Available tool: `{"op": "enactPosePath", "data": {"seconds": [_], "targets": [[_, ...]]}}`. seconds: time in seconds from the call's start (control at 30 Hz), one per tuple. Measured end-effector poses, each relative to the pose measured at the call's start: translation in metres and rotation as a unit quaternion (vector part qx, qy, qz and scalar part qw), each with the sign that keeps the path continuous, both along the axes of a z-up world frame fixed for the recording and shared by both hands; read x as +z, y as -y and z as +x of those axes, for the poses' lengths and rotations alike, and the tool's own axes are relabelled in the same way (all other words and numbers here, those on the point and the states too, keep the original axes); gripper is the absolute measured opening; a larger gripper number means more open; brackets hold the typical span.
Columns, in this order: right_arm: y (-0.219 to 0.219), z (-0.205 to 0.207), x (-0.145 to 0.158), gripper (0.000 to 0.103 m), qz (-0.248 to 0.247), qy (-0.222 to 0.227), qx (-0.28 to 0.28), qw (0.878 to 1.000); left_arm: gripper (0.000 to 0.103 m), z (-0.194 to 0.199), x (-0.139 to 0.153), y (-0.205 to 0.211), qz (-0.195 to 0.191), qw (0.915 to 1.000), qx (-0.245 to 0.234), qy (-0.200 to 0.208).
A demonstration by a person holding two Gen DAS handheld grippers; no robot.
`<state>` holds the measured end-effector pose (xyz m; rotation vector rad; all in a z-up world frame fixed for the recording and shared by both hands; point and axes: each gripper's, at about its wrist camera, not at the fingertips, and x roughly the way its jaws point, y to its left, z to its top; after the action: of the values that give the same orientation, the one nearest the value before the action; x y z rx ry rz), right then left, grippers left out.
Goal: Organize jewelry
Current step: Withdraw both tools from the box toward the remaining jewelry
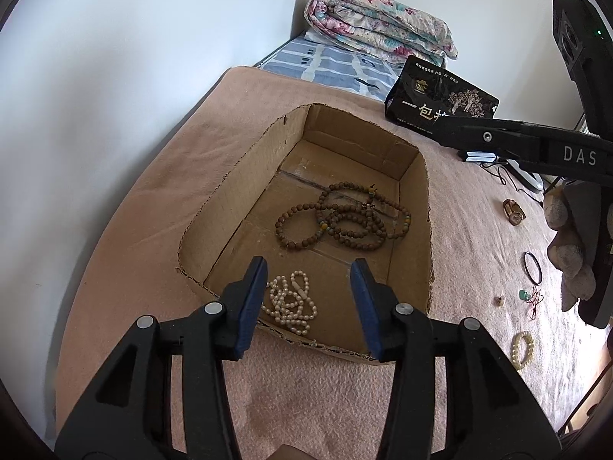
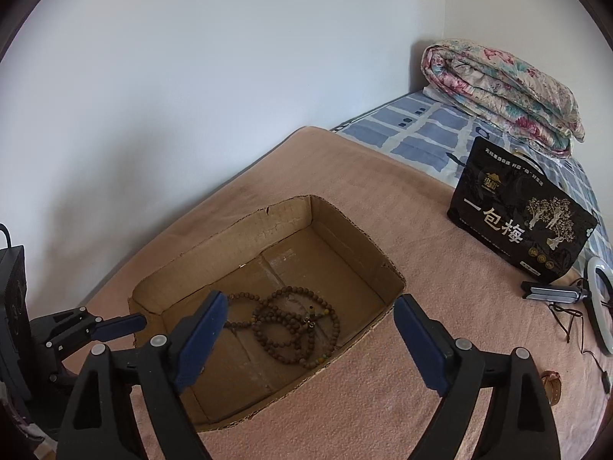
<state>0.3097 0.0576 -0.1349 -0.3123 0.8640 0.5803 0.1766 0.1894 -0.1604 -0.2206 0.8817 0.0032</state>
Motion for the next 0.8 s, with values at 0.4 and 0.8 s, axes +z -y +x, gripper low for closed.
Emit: {"op": "enactPosePath", "data": {"seconds": [0.4, 0.8], "targets": [[0.041, -0.018, 0.017, 0.093, -0.03, 0.038, -0.048, 0.998, 0.046, -0.011, 0.016, 0.025, 0.002, 0.9997, -0.021, 0.013], [0.129, -0.034, 0.033, 0.093, -0.022, 0.043, -0.116, 0.992, 0.046, -0.016, 0.024, 0.07, -0.017, 0.9972, -0.07, 0.022]]}}
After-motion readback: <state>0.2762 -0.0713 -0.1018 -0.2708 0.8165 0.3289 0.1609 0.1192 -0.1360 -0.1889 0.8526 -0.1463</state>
